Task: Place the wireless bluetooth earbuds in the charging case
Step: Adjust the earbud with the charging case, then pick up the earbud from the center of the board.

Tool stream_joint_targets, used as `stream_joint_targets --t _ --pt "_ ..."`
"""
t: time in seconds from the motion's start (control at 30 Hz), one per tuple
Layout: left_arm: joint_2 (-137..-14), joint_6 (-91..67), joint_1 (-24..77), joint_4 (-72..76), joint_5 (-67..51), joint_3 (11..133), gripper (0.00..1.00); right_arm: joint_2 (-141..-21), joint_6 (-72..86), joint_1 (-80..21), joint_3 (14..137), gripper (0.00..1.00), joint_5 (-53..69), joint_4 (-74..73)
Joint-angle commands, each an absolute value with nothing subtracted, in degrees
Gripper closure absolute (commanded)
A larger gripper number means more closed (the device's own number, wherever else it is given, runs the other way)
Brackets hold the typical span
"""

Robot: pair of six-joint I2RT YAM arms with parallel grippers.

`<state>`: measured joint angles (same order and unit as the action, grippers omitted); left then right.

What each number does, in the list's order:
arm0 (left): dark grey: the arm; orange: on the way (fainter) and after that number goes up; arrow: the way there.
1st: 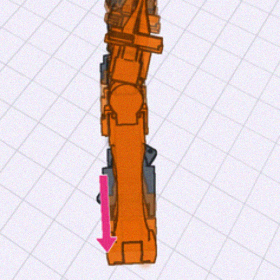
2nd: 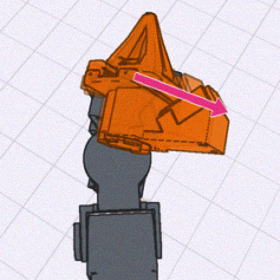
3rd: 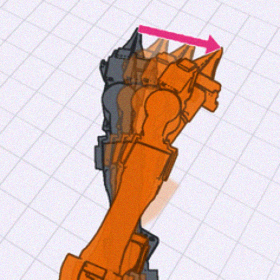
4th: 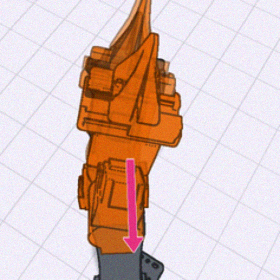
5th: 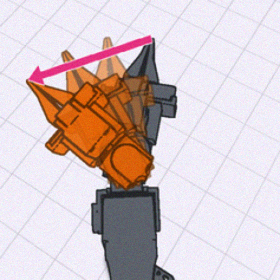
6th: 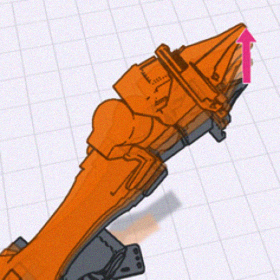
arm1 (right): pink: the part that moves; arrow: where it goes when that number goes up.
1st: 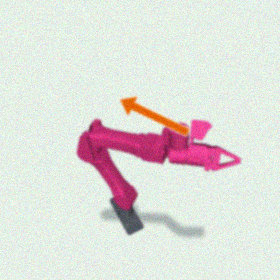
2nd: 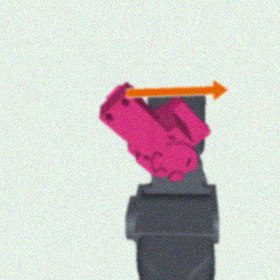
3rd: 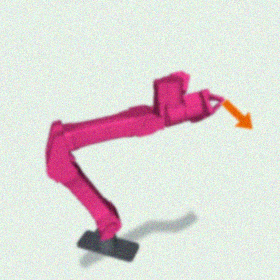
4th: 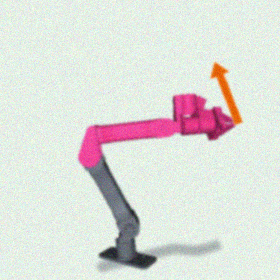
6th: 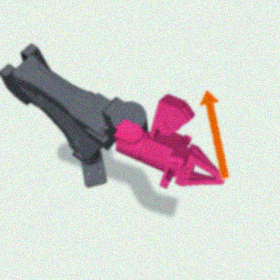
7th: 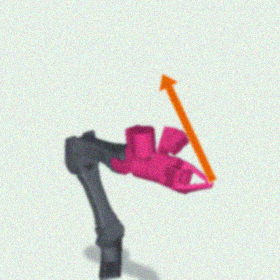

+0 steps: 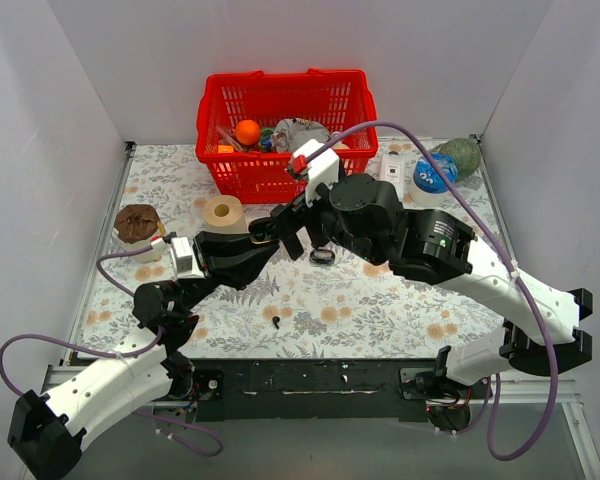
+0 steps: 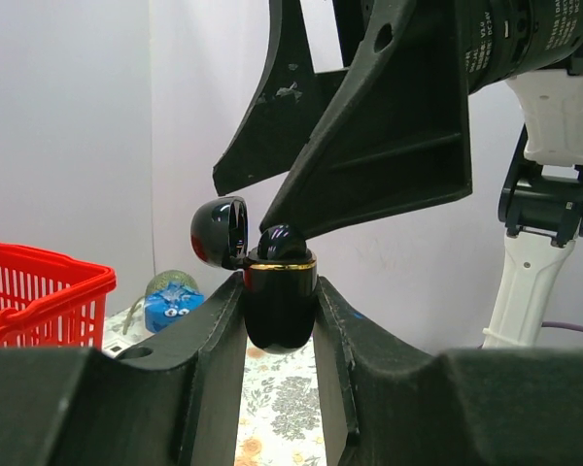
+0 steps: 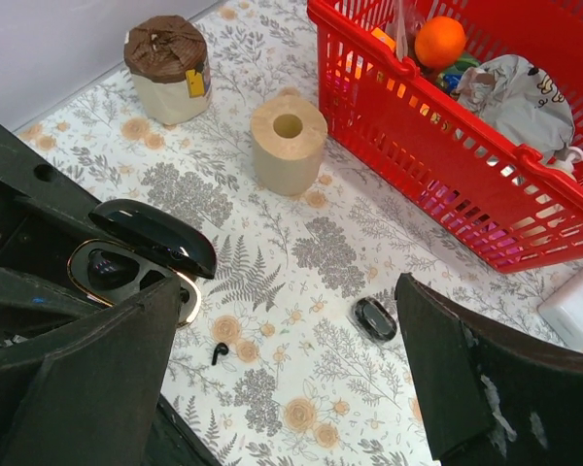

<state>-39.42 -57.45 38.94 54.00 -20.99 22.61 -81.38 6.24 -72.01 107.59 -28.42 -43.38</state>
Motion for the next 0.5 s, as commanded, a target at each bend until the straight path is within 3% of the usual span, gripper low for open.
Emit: stream_joint_targets --t 0.0,0.17,0.37,0.43,0.47 --pt "-38.2 -56.9 38.9 54.6 -21.2 24.6 1.0 -75.7 6.3 -71.7 103.8 0.02 -27.6 -37.1" --pt "-33.1 -54.3 38.9 47.9 -18.8 23.6 1.0 -71.1 11.1 -69.4 94.4 0.02 -32.1 -36.2" --pt "-19.4 -51.1 38.9 35.5 -15.9 21.6 1.0 -64.4 18.5 -59.9 64.1 0.02 -12.4 -23.8" --pt "-15.9 -50.1 38.9 32.4 -15.1 22.1 1.0 -65.5 17.9 -59.8 59.3 0.06 -8.3 -18.0" --pt "-15.1 -50.0 38.9 30.3 -15.0 22.2 1.0 -67.7 17.9 -60.3 56.3 0.15 -5.6 -16.8"
